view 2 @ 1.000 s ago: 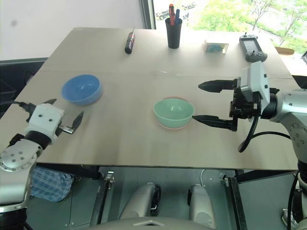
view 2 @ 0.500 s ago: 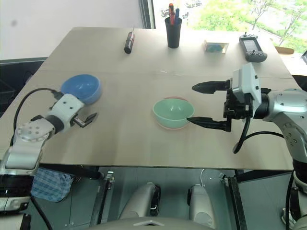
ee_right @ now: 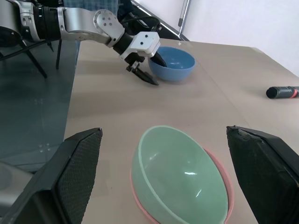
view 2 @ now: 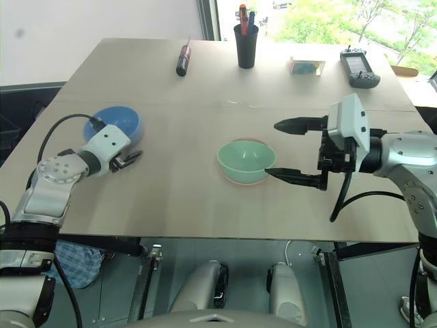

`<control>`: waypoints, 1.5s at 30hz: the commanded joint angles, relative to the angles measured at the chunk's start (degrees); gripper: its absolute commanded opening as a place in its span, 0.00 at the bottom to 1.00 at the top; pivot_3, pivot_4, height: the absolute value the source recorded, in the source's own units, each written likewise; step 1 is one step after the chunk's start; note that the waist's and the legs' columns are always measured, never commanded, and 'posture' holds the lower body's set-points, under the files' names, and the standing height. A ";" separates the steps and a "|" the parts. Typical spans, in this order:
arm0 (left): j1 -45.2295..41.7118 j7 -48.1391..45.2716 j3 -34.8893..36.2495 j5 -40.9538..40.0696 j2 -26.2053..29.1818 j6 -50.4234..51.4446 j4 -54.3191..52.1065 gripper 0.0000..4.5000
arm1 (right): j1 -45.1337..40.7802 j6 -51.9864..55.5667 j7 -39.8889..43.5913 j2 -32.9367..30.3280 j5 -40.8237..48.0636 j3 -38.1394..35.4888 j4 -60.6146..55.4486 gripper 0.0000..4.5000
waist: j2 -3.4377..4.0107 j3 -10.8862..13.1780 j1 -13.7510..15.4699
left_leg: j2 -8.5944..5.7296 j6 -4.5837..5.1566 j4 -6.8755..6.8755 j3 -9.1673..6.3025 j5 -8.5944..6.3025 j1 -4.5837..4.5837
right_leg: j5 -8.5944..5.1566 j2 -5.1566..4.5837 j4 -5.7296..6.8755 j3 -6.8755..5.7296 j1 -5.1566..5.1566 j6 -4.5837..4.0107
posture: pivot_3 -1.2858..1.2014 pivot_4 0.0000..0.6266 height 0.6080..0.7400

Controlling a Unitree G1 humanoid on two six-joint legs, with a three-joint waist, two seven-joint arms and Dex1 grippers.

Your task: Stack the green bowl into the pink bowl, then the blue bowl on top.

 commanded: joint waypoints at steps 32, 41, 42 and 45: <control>-11.08 -22.88 -5.76 -19.70 -5.47 9.28 -29.66 0.01 | 5.29 -4.93 1.44 -2.99 -2.26 -5.81 2.53 1.00 | -0.06 0.04 -0.17 | -0.06 0.00 0.06 0.07 0.00 -0.02 | 0.00 0.02 0.06 0.01 0.02 0.00 | 0.52 0.24 0.98; -12.10 -29.05 -8.64 -22.54 -5.24 9.35 -31.65 0.01 | 10.00 -9.73 3.16 -3.74 -5.21 -9.47 7.81 1.00 | -0.07 0.04 -0.08 | -0.05 0.01 0.06 0.30 0.01 -0.01 | 0.00 0.04 0.06 0.02 0.03 0.00 | 0.52 0.24 0.98; -12.09 -29.63 -8.80 -22.67 -5.21 9.22 -31.64 0.01 | 10.62 -10.07 3.27 -3.82 -5.40 -9.92 7.95 1.00 | -0.07 0.04 -0.09 | -0.05 0.01 0.07 0.31 0.01 -0.01 | 0.00 0.04 0.06 0.02 0.03 0.01 | 0.52 0.24 0.98; -12.18 -30.60 -9.26 -22.60 -5.51 8.80 -31.17 0.01 | 11.86 -10.72 3.27 -3.94 -5.77 -10.71 8.13 1.00 | -0.07 0.04 -0.10 | -0.05 0.01 0.07 0.31 0.01 -0.01 | -0.01 0.04 0.06 0.03 0.03 0.01 | 0.52 0.24 0.98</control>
